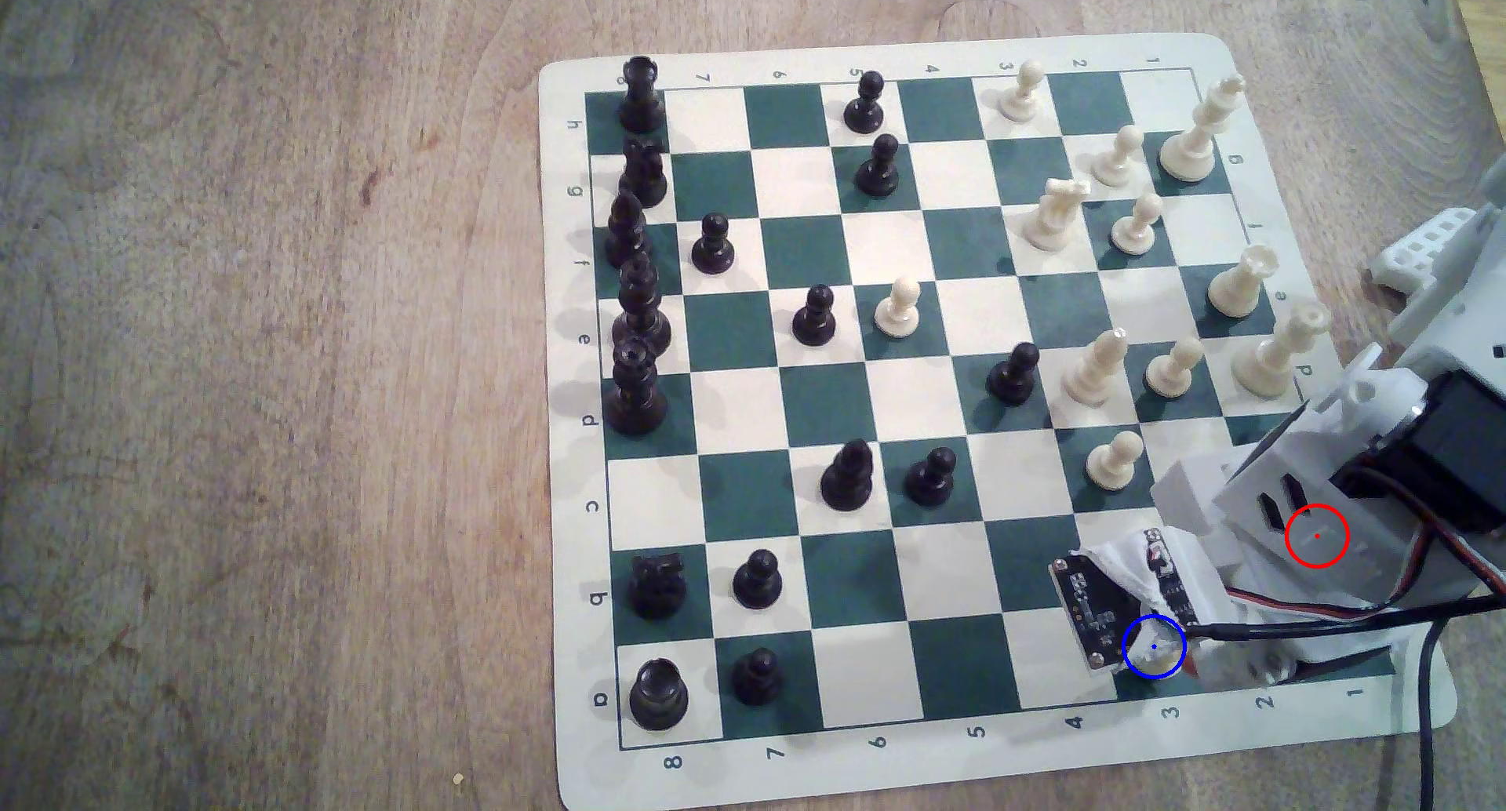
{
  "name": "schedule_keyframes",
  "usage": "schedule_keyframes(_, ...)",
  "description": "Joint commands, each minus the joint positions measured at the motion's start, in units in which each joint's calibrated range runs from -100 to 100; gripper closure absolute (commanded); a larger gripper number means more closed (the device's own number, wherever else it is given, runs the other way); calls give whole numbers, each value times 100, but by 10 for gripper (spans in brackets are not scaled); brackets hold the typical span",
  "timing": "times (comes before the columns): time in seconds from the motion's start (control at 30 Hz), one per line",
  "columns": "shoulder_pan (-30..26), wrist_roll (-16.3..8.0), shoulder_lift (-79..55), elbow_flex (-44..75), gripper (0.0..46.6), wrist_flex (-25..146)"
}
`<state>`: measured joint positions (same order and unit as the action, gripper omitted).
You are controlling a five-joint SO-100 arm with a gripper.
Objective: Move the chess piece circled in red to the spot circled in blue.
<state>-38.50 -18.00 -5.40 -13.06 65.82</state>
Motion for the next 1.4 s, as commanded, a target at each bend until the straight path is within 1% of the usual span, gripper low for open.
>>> schedule_keyframes(0.0,-3,20,201,236,330,36)
schedule_keyframes(0.53,-136,73,540,218,318,445)
schedule_keyframes(0.73,-261,103,1313,272,300,847)
schedule_keyframes(0.83,-198,132,1636,218,294,929)
schedule_keyframes(0.93,209,230,2018,9,300,912)
schedule_keyframes(0.97,357,288,2170,-136,309,855)
schedule_keyframes(1.0,576,381,2476,-408,330,724)
schedule_keyframes(1.13,959,576,3316,-1151,380,249)
schedule_keyframes(1.17,1163,669,3656,-1532,399,-62)
schedule_keyframes(1.2,1304,703,3809,-1722,422,-251)
schedule_keyframes(1.27,1530,796,4080,-2058,430,-513)
schedule_keyframes(1.3,1718,869,4420,-2502,439,-857)
schedule_keyframes(1.37,1835,884,4793,-2919,445,-1193)
